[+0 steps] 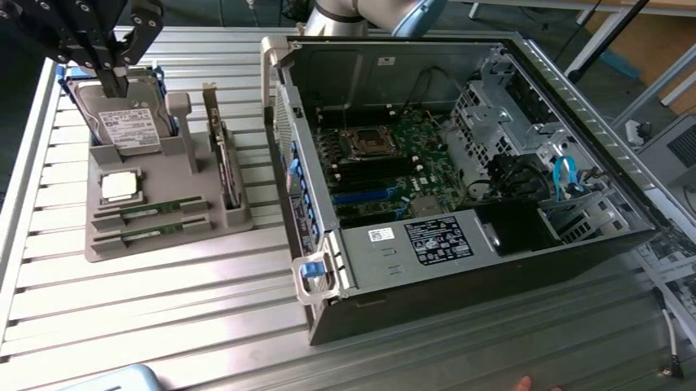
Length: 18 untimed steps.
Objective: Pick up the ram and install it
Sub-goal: 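Reach for the ram, then pick up the ram and move it above insertion slot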
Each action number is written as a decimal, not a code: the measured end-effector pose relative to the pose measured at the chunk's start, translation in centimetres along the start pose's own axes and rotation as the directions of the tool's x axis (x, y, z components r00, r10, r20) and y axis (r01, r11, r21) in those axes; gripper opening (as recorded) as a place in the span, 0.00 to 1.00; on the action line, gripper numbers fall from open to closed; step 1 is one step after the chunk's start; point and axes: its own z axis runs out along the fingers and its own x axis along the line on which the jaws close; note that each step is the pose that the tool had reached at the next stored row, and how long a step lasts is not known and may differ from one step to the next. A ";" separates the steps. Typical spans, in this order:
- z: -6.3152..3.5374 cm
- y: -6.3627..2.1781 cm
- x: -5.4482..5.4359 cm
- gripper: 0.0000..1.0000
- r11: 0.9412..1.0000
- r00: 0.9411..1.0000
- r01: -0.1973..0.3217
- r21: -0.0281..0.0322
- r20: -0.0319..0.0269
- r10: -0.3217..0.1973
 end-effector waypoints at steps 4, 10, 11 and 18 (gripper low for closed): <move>-0.01 -0.17 0.0 0.10 1.000 1.000 0.000 0.000 0.000 0.000; -0.01 -0.18 0.0 0.10 1.000 1.000 0.000 0.000 0.000 0.000; -0.01 -0.17 0.0 0.10 1.000 1.000 0.000 0.000 0.000 0.000; -0.01 -0.17 0.0 0.10 1.000 1.000 0.007 0.000 0.000 -0.007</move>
